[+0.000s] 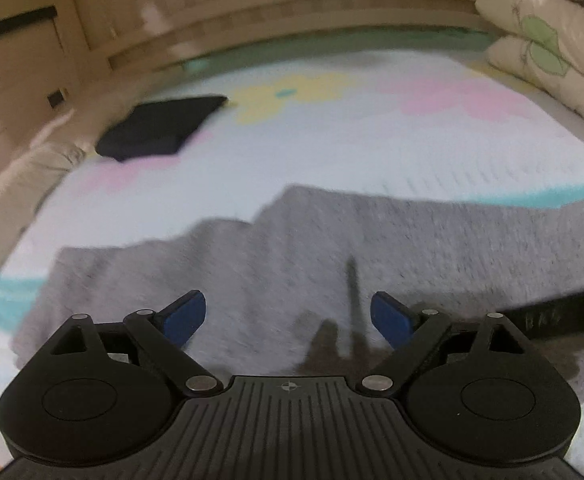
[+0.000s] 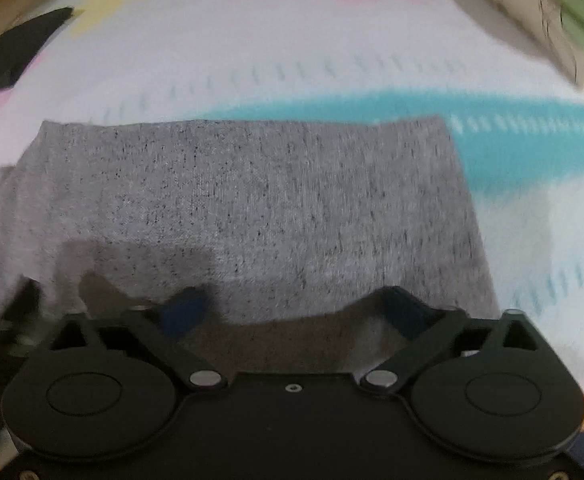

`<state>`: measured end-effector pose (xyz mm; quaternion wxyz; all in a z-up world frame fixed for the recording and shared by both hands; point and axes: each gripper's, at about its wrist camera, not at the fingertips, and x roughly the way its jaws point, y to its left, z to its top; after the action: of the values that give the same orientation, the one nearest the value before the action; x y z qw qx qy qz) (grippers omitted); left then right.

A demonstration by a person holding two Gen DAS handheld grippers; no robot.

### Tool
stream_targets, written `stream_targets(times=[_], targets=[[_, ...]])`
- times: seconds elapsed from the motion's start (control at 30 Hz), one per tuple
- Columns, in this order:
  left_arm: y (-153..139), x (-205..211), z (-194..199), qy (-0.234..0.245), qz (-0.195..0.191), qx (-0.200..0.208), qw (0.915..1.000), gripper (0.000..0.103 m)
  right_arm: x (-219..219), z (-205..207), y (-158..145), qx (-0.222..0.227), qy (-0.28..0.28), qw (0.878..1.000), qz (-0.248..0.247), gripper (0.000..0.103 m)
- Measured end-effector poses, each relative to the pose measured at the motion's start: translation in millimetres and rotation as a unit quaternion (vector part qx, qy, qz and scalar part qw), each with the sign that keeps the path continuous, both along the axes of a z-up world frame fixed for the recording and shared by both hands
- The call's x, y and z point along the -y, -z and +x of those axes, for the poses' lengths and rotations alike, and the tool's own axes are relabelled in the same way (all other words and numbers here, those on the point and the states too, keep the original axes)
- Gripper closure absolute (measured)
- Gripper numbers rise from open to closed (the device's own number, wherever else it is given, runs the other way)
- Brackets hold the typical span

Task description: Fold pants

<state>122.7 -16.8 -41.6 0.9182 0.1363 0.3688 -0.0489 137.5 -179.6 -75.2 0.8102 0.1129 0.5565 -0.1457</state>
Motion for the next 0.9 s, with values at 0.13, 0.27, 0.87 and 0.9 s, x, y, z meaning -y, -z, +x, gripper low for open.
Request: stream_targets(times=[0.13,0.27,0.87,0.9], targets=[[-21,-35,6,-0.026,-0.036,-0.001,0.999,0.013,-8,-8,2,0.021,-0.002,0.999,-0.023,0.002],[-28,-91,19,-0.096,-0.098,-0.016,0.9905,0.013,-8,-13,2,0.027,-0.005,0.999,-0.023,0.002],[24,-211,25,-0.248,-0.256,-0.099,0.9291,0.013,-3,-18,-1,0.02,-0.017,1.0,-0.017,0.002],[28,-212,28,-0.251,-0.265,-0.1,0.9257,0.013,-3,-18,-1,0.02,-0.016,1.0,-0.017,0.002]])
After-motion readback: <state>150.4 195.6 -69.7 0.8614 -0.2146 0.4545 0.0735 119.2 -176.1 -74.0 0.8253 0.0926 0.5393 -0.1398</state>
